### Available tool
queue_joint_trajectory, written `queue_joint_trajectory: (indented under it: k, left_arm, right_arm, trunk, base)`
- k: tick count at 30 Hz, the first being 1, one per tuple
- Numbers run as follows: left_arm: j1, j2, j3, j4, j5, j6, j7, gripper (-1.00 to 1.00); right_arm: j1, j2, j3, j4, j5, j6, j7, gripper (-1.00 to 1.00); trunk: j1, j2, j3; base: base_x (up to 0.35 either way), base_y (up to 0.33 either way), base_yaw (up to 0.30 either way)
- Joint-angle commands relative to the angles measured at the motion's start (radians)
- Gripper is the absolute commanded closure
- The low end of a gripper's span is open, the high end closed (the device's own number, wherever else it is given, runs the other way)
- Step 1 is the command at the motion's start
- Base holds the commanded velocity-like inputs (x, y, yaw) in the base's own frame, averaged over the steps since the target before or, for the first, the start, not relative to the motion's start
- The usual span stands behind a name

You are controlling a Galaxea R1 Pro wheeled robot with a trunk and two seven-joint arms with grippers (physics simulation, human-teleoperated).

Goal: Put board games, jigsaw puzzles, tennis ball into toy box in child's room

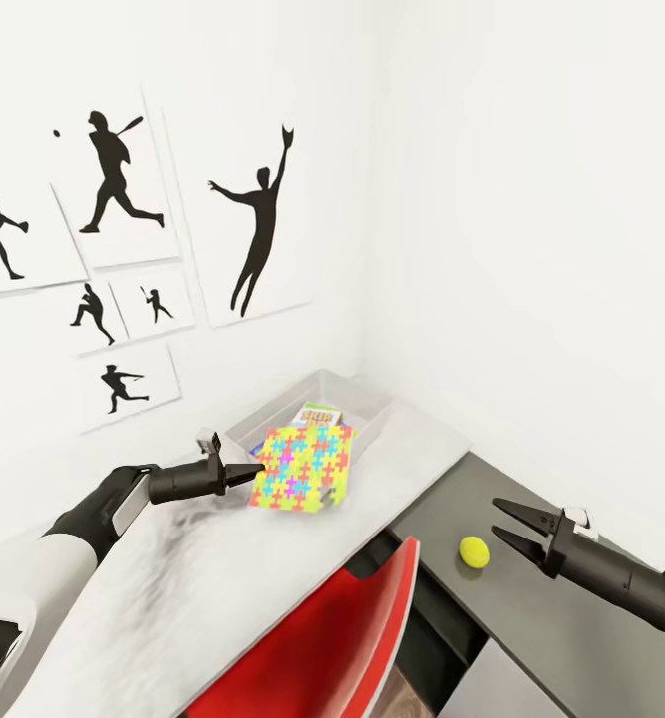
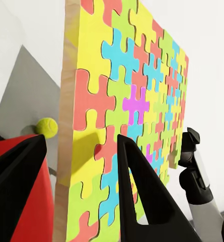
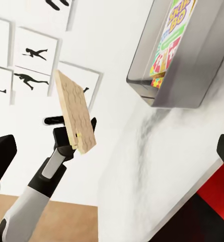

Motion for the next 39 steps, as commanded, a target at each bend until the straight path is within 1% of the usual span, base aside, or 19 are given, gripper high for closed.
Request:
queue_joint_trajectory:
  k: [1, 10, 15, 20, 25, 33, 39]
  left_arm:
    - [-0.001, 0.001, -0.006, 0.0, 0.006, 0.01, -0.002, 1.0]
    - [-0.001, 0.001, -0.006, 0.0, 0.005, 0.009, -0.001, 1.0]
    - [-0.001, 0.001, -0.006, 0.001, 0.006, 0.009, -0.001, 1.0]
    - [-0.001, 0.001, -0.006, 0.0, 0.005, 0.009, -0.001, 1.0]
    - [-0.001, 0.001, -0.006, 0.001, 0.005, 0.009, -0.001, 1.0]
    - [-0.001, 0.001, -0.006, 0.002, 0.005, 0.009, -0.001, 1.0]
    - [-0.001, 0.001, -0.006, 0.002, 0.005, 0.008, -0.001, 1.0]
  right_arm:
    - [-0.001, 0.0, -0.001, 0.0, 0.01, 0.003, 0.01, -1.0]
    - [-0.001, 0.0, 0.0, 0.0, 0.01, 0.003, 0.01, -1.0]
    - [-0.001, 0.0, 0.0, 0.0, 0.01, 0.003, 0.01, -1.0]
    - [-0.001, 0.001, 0.001, 0.0, 0.01, 0.003, 0.01, -1.0]
    - [-0.001, 0.012, -0.002, 0.0, 0.01, 0.003, 0.009, -1.0]
    - [-0.001, 0.018, -0.003, 0.0, 0.01, 0.003, 0.009, -1.0]
    - [-0.001, 0.02, -0.001, 0.0, 0.011, 0.004, 0.009, -1.0]
  trunk:
    - [0.001, -0.002, -0.001]
    - [0.001, -0.002, 0.011]
    - [0.001, -0.002, 0.019]
    - [0.001, -0.002, 0.025]
    - [0.001, -0.002, 0.026]
    - [0.001, -0.002, 0.026]
    - [0.001, -0.002, 0.026]
  base:
    - [0.011, -0.003, -0.054]
    - [0.147, -0.064, -0.09]
    - [0.025, -0.048, -0.112]
    - [0.002, -0.193, -0.098]
    - [0.0, -0.026, -0.014]
    - [0.002, -0.001, -0.001]
    - [0.083, 0.0, 0.05]
